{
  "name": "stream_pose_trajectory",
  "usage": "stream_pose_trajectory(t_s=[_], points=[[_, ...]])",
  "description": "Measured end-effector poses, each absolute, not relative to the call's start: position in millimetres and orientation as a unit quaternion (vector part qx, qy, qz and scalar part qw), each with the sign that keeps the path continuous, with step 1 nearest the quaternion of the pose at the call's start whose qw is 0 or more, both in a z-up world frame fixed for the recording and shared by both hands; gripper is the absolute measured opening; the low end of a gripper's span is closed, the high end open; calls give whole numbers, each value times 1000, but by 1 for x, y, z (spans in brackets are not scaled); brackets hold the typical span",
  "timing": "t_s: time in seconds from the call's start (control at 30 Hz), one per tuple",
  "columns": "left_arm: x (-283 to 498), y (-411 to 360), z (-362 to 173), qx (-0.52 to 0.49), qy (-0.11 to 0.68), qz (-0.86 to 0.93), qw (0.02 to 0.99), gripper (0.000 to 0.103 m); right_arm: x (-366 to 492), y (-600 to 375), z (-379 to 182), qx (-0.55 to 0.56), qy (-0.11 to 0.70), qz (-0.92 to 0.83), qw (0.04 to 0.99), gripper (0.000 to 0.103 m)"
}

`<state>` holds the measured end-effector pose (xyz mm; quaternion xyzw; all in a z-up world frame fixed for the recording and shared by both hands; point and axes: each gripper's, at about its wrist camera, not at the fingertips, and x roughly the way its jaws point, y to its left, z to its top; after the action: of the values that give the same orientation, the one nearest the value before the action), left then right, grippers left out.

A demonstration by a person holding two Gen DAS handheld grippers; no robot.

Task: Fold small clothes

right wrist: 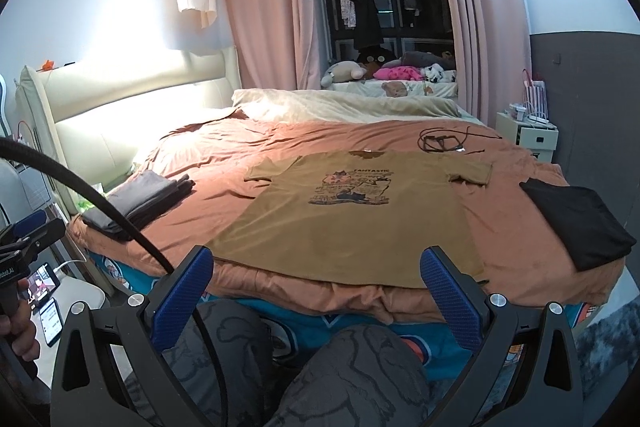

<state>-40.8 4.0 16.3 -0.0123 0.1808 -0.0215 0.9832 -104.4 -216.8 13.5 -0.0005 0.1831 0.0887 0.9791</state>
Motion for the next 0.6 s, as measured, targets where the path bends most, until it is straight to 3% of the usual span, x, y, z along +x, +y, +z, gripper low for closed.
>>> stream_pose_trajectory(t_s=[0.6], points=[[-41,10,19,-20,193,-30,981,103,-110,-221,23,-8,179,88,980,103]])
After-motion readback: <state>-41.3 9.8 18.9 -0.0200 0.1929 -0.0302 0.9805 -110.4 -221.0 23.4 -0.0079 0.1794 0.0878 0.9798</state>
